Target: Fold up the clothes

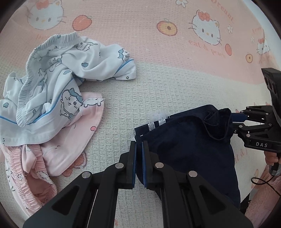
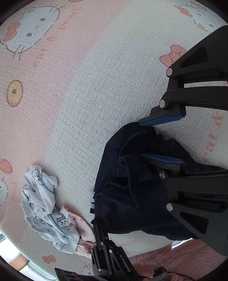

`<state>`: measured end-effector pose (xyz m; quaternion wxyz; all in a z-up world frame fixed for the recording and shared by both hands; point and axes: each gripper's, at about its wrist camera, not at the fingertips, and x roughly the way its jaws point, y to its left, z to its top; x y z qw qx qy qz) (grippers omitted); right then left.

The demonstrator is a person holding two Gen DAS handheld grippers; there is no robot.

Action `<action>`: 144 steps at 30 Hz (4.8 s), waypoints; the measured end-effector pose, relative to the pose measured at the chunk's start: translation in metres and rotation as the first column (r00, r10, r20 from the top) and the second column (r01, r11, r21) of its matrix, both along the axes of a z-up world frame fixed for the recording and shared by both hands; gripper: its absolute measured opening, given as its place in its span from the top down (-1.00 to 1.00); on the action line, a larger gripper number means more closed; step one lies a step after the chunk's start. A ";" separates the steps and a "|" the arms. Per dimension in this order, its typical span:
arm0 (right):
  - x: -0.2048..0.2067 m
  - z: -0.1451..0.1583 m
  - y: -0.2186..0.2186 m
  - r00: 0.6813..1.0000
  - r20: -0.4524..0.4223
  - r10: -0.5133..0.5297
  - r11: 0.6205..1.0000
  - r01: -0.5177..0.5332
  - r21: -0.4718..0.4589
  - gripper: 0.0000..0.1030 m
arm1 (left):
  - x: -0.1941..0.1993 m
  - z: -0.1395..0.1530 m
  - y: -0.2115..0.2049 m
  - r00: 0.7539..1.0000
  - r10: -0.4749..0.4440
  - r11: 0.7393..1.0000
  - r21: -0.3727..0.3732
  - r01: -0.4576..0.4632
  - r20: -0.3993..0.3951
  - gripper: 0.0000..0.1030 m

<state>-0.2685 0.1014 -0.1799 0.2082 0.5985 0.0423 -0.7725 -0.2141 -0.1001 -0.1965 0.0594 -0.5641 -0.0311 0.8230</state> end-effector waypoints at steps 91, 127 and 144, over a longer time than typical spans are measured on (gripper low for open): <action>0.018 0.023 0.111 0.870 -0.060 -0.489 0.872 0.488 -0.033 0.42 | -0.063 -0.009 0.028 0.998 0.062 0.988 0.140 -0.066 0.030 0.53; 0.202 0.002 -0.012 0.917 0.005 -0.399 0.910 0.397 -0.117 0.27 | 0.107 -0.026 0.068 0.968 0.193 0.915 0.328 -0.237 0.160 0.30; 0.140 0.049 0.026 0.897 0.016 -0.441 0.883 0.437 -0.174 0.28 | 0.037 0.010 0.091 1.000 0.001 0.987 0.163 0.000 -0.007 0.30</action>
